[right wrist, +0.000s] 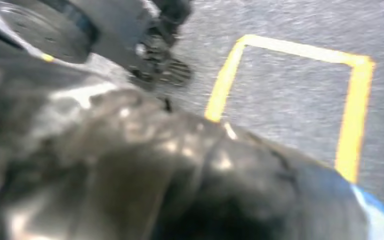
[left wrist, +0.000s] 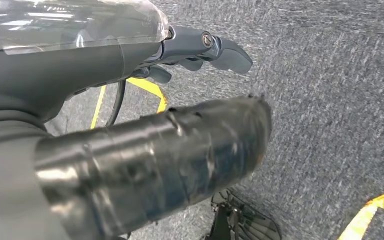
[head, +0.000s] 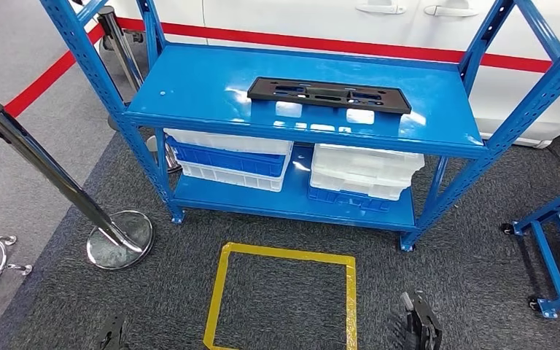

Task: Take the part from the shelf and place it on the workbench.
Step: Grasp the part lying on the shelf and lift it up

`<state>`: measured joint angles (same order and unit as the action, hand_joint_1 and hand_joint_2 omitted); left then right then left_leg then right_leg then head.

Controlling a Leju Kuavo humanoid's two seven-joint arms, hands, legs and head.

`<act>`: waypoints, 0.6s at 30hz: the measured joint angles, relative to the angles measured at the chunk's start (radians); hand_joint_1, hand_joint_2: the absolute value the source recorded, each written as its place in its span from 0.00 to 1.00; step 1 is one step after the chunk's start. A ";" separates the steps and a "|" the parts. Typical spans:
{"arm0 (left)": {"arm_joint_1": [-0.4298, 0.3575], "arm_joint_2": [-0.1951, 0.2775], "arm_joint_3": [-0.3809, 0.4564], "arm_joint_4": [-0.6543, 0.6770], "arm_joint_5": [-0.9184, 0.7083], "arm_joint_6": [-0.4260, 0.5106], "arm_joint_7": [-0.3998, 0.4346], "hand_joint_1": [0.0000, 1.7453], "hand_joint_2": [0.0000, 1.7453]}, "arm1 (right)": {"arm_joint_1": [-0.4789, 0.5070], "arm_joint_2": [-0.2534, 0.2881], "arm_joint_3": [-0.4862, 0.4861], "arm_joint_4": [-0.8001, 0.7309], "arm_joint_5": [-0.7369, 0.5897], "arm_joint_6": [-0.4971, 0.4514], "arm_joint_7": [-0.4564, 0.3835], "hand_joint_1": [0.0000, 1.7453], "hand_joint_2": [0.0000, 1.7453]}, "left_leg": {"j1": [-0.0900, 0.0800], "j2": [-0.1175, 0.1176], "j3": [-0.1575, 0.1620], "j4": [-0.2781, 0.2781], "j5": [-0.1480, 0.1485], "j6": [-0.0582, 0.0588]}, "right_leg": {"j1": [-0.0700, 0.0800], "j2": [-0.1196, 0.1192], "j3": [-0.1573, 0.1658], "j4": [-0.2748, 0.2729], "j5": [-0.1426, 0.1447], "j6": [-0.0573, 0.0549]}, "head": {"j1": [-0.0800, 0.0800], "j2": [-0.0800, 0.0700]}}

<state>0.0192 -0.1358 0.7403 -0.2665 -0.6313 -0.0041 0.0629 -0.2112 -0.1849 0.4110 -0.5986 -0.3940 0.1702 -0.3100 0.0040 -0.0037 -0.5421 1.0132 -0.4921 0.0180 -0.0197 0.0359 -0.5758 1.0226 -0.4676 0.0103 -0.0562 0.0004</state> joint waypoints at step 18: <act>-0.042 -0.034 0.195 0.042 -0.189 -0.028 0.020 0.00 0.00 | -0.200 -0.134 -0.041 -0.459 0.132 0.137 -0.039 0.00 0.00 | 0.000 -0.003 -0.002 0.001 0.001 0.001 | 0.000 -0.002 -0.001 0.000 0.000 0.001 | 0.000 0.000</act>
<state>-0.0227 -0.1694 0.9358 -0.2241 -0.8204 -0.0325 0.0828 -0.4111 -0.3190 0.3700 -1.0574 -0.2622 0.3072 -0.3487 0.0038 -0.0063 -0.5440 1.0142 -0.4908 0.0187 -0.0200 0.0340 -0.5764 1.0228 -0.4672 0.0108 -0.0564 0.0004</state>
